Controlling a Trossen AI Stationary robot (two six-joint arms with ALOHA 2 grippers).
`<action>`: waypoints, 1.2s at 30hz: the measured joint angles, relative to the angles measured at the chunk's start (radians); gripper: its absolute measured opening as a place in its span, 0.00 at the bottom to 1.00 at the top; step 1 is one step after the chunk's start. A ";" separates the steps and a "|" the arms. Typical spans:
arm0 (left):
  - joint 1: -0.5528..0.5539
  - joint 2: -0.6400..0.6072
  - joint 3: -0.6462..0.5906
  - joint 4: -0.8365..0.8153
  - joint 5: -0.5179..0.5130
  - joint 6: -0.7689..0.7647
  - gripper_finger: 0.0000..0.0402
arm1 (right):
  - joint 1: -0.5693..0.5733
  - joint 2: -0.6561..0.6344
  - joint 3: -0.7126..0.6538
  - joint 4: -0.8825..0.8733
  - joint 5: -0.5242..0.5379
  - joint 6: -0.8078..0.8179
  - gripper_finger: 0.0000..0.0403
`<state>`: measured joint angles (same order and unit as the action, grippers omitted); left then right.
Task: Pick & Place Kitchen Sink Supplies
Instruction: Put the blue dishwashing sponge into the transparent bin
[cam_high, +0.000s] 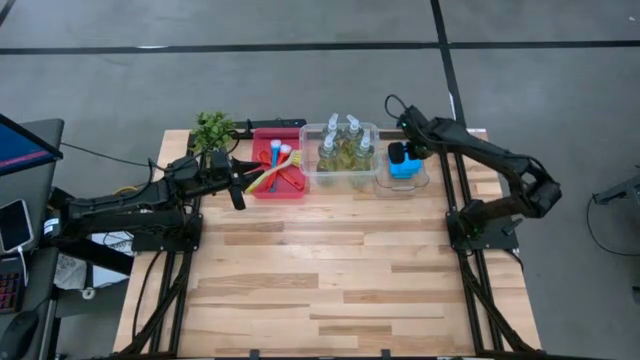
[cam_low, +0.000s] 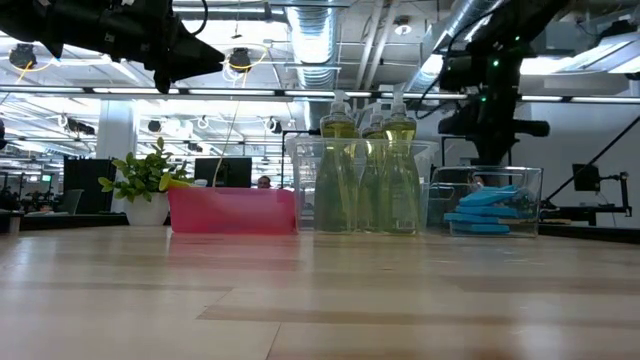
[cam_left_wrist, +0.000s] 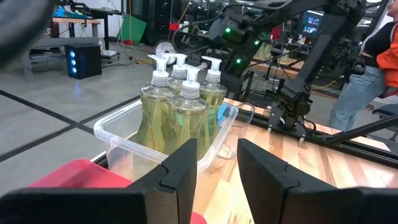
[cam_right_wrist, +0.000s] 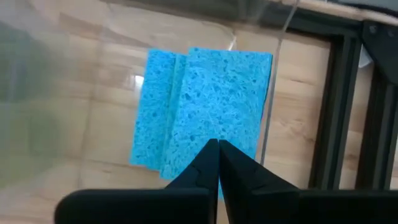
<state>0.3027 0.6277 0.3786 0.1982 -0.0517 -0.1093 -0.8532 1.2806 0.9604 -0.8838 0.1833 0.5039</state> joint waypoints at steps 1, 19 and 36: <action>0.000 0.000 0.000 0.000 0.000 0.000 0.29 | 0.000 0.013 0.000 0.000 0.001 0.003 0.00; 0.000 0.000 0.000 -0.003 0.000 0.000 0.29 | 0.010 0.068 0.000 0.021 -0.001 0.022 0.00; 0.000 0.001 0.000 -0.026 0.000 0.000 0.29 | 0.015 0.105 0.000 0.012 0.043 0.047 0.00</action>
<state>0.3027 0.6285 0.3790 0.1718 -0.0513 -0.1093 -0.8379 1.3855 0.9604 -0.8719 0.2265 0.5510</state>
